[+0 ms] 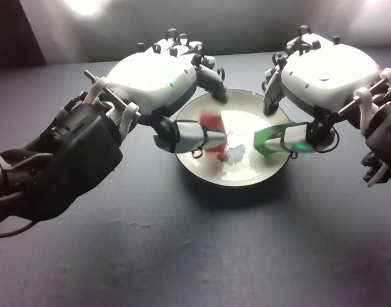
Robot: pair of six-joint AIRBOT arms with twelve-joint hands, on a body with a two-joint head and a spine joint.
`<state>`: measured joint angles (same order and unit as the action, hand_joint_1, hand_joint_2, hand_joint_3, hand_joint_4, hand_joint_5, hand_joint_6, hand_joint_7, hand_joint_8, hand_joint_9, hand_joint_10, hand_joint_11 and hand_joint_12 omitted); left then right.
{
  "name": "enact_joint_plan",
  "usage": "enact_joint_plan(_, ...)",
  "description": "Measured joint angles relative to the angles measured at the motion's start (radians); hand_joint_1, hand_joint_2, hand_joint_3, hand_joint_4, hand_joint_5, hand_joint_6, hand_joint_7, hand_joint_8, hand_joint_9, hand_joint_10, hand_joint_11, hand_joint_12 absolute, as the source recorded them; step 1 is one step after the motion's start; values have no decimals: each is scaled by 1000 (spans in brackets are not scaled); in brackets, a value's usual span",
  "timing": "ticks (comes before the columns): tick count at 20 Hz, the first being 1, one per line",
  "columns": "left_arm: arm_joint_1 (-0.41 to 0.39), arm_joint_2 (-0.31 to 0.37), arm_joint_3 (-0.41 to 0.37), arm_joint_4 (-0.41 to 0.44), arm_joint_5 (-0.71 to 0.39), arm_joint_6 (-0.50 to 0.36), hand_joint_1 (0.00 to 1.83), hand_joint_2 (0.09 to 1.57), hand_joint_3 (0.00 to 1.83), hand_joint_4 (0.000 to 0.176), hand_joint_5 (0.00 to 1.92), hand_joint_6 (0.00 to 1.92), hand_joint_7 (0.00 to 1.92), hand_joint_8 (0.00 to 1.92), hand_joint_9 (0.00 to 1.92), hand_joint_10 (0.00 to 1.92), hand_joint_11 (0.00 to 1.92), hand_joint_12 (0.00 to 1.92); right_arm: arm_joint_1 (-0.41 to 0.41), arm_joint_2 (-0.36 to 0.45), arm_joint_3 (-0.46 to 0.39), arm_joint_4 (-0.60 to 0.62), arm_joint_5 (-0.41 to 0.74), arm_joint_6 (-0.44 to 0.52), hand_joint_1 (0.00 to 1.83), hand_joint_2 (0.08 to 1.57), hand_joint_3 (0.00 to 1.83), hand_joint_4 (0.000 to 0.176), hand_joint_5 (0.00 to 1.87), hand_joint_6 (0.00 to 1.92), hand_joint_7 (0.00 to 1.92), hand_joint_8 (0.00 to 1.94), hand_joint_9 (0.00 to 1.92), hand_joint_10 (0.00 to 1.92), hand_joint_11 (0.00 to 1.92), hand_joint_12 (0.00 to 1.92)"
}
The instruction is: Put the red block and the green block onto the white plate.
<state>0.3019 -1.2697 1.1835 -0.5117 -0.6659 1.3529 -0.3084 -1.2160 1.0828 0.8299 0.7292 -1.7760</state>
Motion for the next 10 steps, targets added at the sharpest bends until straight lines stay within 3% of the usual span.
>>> enact_joint_plan(1,0,0,1,-2,0,-1,580,1043,0,138,526,3,330,1,131,2,0,279,0,0,0,0,1,0,847,919,1,32,772,2,497,2,328,1,0,412)
enact_joint_plan(2,0,0,3,-1,0,-2,573,1015,0,72,426,0,326,0,138,2,0,333,0,0,0,0,1,0,799,953,9,8,530,0,419,0,265,0,0,381)
enact_joint_plan(3,0,0,3,-1,0,-2,573,1015,0,72,426,0,326,0,138,2,0,333,0,0,0,0,0,0,799,953,9,8,530,0,419,0,265,0,0,381)
enact_joint_plan(4,0,0,3,-1,0,-5,545,1012,0,0,312,0,283,0,168,11,0,300,0,0,0,-2,0,0,787,969,7,0,380,0,340,1,234,3,0,340)
enact_joint_plan(5,0,0,3,0,0,-6,503,1029,3,0,267,0,247,0,153,3,0,238,0,0,0,-6,0,0,766,980,7,0,322,0,281,0,192,1,0,233)
enact_joint_plan(7,0,0,0,0,0,-8,444,1029,1,0,244,1,233,0,175,7,0,336,0,1,0,-20,0,0,723,979,1,0,192,0,200,0,155,0,0,313)
enact_joint_plan(9,-1,2,-11,4,0,-12,417,1032,2,0,238,0,232,0,182,6,0,384,5,17,-7,-32,-8,0,723,983,3,0,178,0,186,0,143,0,0,324)
enact_joint_plan(10,-1,19,-37,42,10,-29,407,1026,0,0,237,3,212,1,172,1,0,414,18,48,-20,-39,-32,1,714,971,0,0,157,0,167,0,144,1,0,374)
